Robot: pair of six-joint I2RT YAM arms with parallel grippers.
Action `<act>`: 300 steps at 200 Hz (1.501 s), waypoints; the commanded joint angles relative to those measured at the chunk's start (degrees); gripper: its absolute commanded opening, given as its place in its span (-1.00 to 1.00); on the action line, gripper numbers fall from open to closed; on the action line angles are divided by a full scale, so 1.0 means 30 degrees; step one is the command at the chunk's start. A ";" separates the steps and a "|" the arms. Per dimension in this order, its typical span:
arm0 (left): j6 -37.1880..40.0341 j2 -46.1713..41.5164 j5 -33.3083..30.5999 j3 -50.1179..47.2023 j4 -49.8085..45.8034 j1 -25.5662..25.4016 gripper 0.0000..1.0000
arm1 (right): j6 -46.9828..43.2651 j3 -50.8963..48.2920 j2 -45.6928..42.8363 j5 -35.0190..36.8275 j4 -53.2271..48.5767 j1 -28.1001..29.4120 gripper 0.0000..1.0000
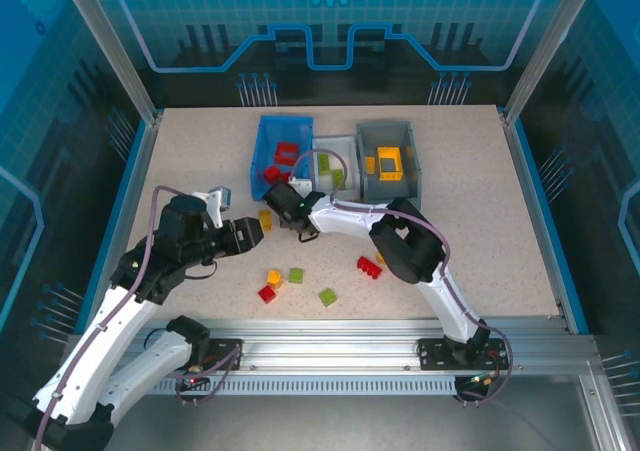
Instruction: Sort the legos into containers by color
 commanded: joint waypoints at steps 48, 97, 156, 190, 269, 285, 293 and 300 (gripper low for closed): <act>-0.0127 0.0211 0.1087 0.0321 0.0473 -0.0104 0.07 | -0.0250 -0.3116 -0.3330 0.1173 0.0706 0.0683 -0.20; -0.0462 0.3161 -0.0421 0.3025 0.1305 -0.3426 0.04 | -0.0915 -0.8824 -1.0695 0.2133 0.0275 0.0477 -0.21; 0.0537 1.0615 -0.4555 0.8582 0.3576 -0.9117 0.04 | -0.5949 -1.1462 -1.5029 -0.2051 0.0438 -0.5937 -0.22; 0.0651 1.3683 -0.5835 1.1004 0.4283 -1.0507 0.04 | -0.9163 -1.0255 -1.3371 -0.8103 0.1195 -1.0487 -0.21; -0.0074 1.5431 -0.7317 1.1780 0.4334 -1.1365 0.03 | -1.0740 -0.4868 -0.6214 -1.4672 -0.0246 -1.3652 -0.15; -0.0217 1.5225 -0.7556 1.1460 0.4154 -1.1365 0.03 | -1.0601 -0.4613 -0.5908 -1.4675 -0.0294 -1.3633 0.02; -0.0321 1.5075 -0.7777 1.1320 0.4036 -1.1365 0.03 | -1.0563 -0.4711 -0.6031 -1.4581 -0.0168 -1.3593 0.10; -0.0433 1.4945 -0.7986 1.1184 0.3849 -1.1365 0.03 | -1.0533 -0.4833 -0.6252 -1.4393 -0.0079 -1.3520 0.16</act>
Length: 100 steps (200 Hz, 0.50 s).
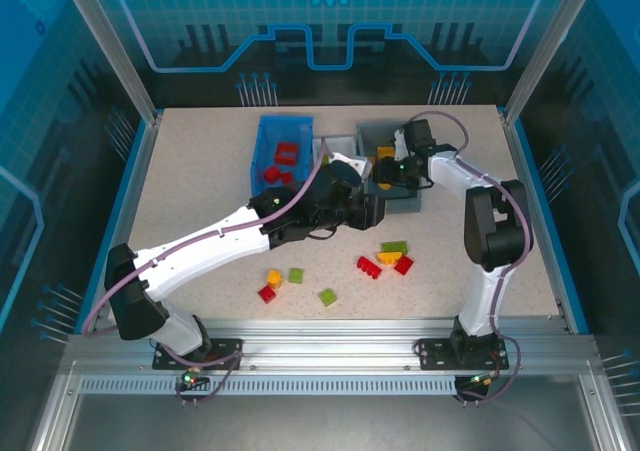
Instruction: Sort the legos into containers by color
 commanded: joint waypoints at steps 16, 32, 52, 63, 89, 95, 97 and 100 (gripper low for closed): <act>-0.0625 -0.0957 -0.1552 -0.0760 -0.0598 -0.0094 0.04 | -0.0235 0.0308 -0.0859 -0.0150 -0.0316 0.0261 0.25; -0.0866 -0.1316 -0.1962 -0.1080 -0.0905 -0.0085 0.04 | -0.0355 0.0041 -0.1719 0.0520 -0.0390 0.0471 0.27; -0.1186 -0.1726 -0.2373 -0.1253 -0.1499 -0.0069 0.04 | -0.0378 -0.0304 -0.2994 0.1470 -0.0513 0.0680 0.24; -0.1422 -0.1998 -0.2610 -0.1318 -0.1904 -0.0014 0.04 | -0.0458 -0.0629 -0.4106 0.2354 -0.0624 0.0922 0.23; -0.2716 -0.2875 -0.2910 -0.1860 -0.3331 0.0630 0.04 | -0.0721 -0.1639 -0.6914 0.4497 -0.0697 0.1776 0.17; -0.3245 -0.3183 -0.2938 -0.2136 -0.3755 0.0934 0.04 | -0.0829 -0.1983 -0.7691 0.5106 -0.0669 0.2124 0.16; -0.3438 -0.3298 -0.2972 -0.2219 -0.3945 0.1042 0.04 | -0.0902 -0.2227 -0.8119 0.5391 -0.0592 0.2351 0.15; -0.3697 -0.3466 -0.3004 -0.2413 -0.4227 0.1187 0.04 | -0.0968 -0.2414 -0.8365 0.5496 -0.0533 0.2515 0.15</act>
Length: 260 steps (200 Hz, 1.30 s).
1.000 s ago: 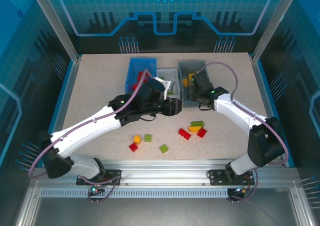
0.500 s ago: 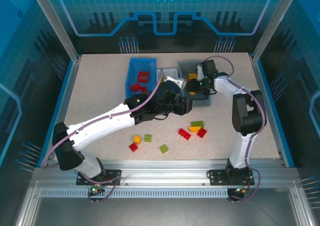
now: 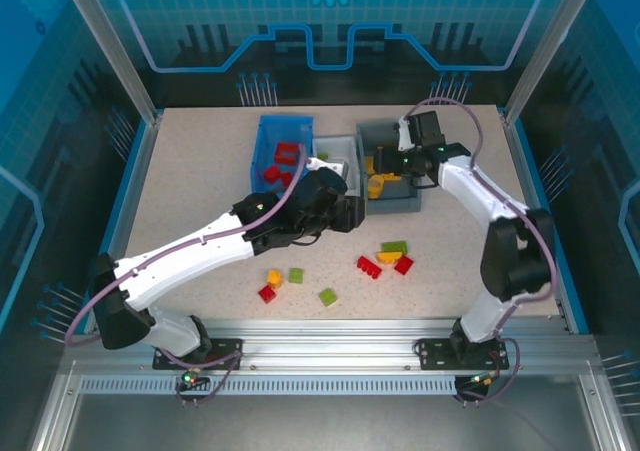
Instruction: Sort the legos into containers by color
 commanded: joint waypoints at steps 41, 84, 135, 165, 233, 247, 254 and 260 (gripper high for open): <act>-0.6516 -0.4521 0.0564 -0.5485 -0.4747 0.5376 0.10 | -0.3988 -0.6944 -0.8590 0.2916 0.4346 0.7823 0.31; -1.2865 -0.7105 0.0458 -1.0286 -0.4593 0.9448 0.15 | -0.3703 -0.9162 -0.9134 0.2234 0.6201 1.3182 0.44; -1.8666 -0.3806 0.2687 -1.0129 -0.4985 1.3588 0.20 | -0.4453 -0.7448 -0.7244 0.3030 0.5734 1.6501 0.46; -2.1363 -0.1428 0.4165 -0.9639 -0.4598 1.4782 0.24 | -0.5184 -0.6644 -0.6642 0.3159 0.5317 1.7287 0.49; -2.4854 0.2711 0.5917 -0.8225 -0.3346 1.6410 0.33 | -0.4547 -0.6681 -0.6509 0.3242 0.5527 1.7608 0.49; -2.5114 0.3107 0.5738 -0.8283 -0.2997 1.6697 0.33 | -0.4412 -0.6785 -0.6420 0.3270 0.5617 1.7721 0.49; -2.5292 0.3348 0.5842 -0.8374 -0.2859 1.6865 0.33 | -0.4312 -0.6811 -0.6367 0.3279 0.5621 1.7754 0.49; -2.5353 0.3532 0.6018 -0.8456 -0.2622 1.7015 0.33 | -0.4277 -0.6806 -0.6335 0.3279 0.5610 1.7795 0.49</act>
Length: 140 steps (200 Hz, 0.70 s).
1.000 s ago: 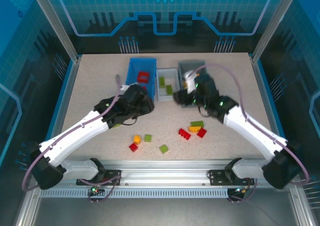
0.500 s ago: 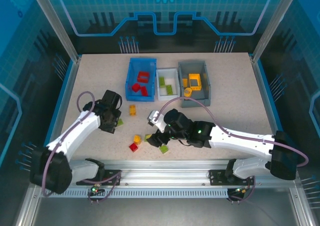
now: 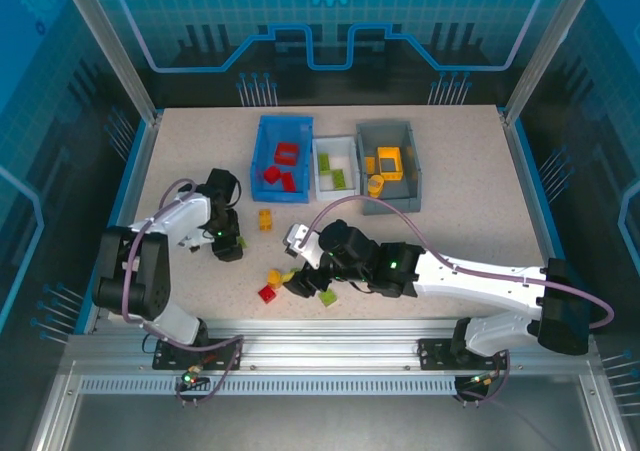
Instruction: Sort the legos into containers by color
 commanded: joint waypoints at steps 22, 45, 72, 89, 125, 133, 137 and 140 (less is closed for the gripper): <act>-0.1252 0.1328 0.1227 0.0056 0.0809 0.0893 0.31 | 0.0565 0.0198 0.0408 0.0283 0.0419 0.0473 0.49; -0.1247 0.1723 0.1166 -0.0184 0.1207 0.0880 0.19 | 0.0644 0.0165 0.0427 0.0396 0.0452 0.0473 0.48; -0.1206 0.2117 0.1164 -0.0600 0.1860 0.0970 -0.11 | 0.0695 0.0260 0.0489 0.0499 0.0361 0.0469 0.48; -0.1143 0.2207 0.1124 -0.0886 0.2050 0.0999 -0.21 | 0.0774 0.0286 0.0491 0.0580 0.0360 0.0488 0.48; -0.0847 0.2148 0.1006 -0.1424 0.2464 0.0995 -0.28 | 0.1118 0.0227 0.0427 0.0695 0.0536 0.0422 0.47; -0.0787 0.2178 0.1039 -0.1502 0.2416 0.0998 -0.26 | 0.1156 0.0227 0.0386 0.0694 0.0573 0.0407 0.47; -0.0728 0.2193 0.1059 -0.1534 0.2421 0.0997 -0.23 | 0.1170 0.0227 0.0375 0.0695 0.0594 0.0393 0.47; -0.0694 0.2206 0.1062 -0.1566 0.2452 0.0997 -0.20 | 0.1189 0.0227 0.0372 0.0711 0.0595 0.0384 0.48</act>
